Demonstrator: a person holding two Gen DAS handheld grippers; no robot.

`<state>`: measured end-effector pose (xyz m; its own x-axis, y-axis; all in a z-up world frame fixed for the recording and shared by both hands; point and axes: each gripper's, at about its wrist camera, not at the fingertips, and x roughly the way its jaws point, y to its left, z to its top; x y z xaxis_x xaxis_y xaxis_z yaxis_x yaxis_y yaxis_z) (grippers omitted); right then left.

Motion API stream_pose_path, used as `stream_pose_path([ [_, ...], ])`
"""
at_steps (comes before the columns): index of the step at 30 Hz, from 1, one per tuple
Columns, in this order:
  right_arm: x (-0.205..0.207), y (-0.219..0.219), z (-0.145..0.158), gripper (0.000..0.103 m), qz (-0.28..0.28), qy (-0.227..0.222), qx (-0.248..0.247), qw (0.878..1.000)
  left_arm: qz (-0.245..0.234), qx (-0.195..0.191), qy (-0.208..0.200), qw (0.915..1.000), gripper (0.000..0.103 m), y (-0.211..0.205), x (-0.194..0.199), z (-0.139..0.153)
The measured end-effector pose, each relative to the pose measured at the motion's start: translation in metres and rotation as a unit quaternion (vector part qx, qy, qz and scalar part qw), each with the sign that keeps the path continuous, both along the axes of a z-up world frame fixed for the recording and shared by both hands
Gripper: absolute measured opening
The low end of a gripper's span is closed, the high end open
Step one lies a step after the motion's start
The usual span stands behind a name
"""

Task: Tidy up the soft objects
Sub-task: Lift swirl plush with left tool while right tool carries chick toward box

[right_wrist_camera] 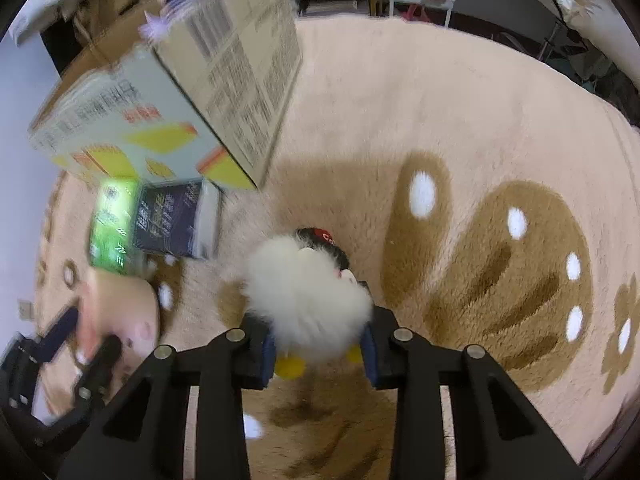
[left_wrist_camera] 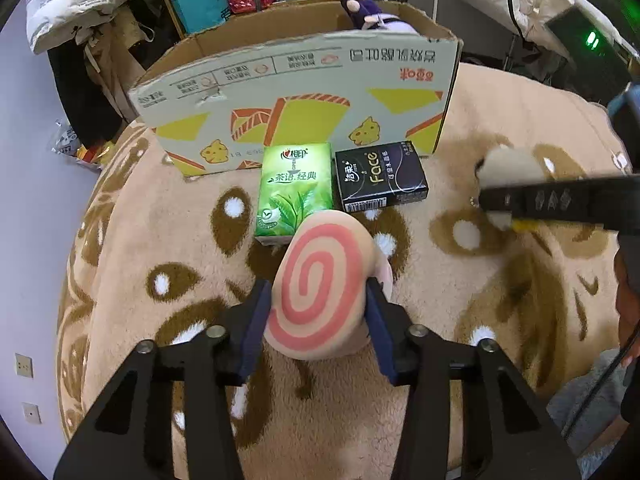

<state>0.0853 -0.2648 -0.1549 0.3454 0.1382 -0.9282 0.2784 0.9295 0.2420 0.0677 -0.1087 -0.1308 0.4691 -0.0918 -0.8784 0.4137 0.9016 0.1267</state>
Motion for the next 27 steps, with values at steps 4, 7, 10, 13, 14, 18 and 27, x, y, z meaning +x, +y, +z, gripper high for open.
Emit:
stream_pose_path([
  [4,-0.008,0.002,0.03,0.035,0.001,-0.059,0.012,0.998,0.006,0.002,-0.028,0.9996,0.025,0.003,-0.008,0.015],
  [7,-0.013,0.005,0.043,0.035,0.007,-0.08,0.017,0.997,0.005,-0.028,-0.02,0.9994,0.012,0.008,-0.009,0.025],
  [10,-0.014,0.004,0.046,0.035,0.005,-0.081,0.021,0.997,0.017,-0.023,0.001,0.9996,0.013,0.01,-0.003,0.015],
  [13,-0.01,0.004,0.038,0.035,0.0,-0.072,0.025,0.997,0.021,-0.018,0.009,0.9996,0.013,0.009,0.0,0.009],
  [14,-0.01,0.001,0.037,0.035,-0.002,-0.069,0.028,0.997,0.021,-0.021,0.012,0.9995,0.014,0.01,0.001,0.009],
  [18,-0.013,0.001,0.037,0.035,-0.005,-0.068,0.04,0.997,0.023,-0.02,0.02,0.9993,0.022,0.011,0.005,0.006],
  [27,-0.011,0.003,0.034,0.035,-0.002,-0.064,0.034,0.997,0.011,-0.08,0.019,0.9966,0.056,0.019,0.002,0.023],
])
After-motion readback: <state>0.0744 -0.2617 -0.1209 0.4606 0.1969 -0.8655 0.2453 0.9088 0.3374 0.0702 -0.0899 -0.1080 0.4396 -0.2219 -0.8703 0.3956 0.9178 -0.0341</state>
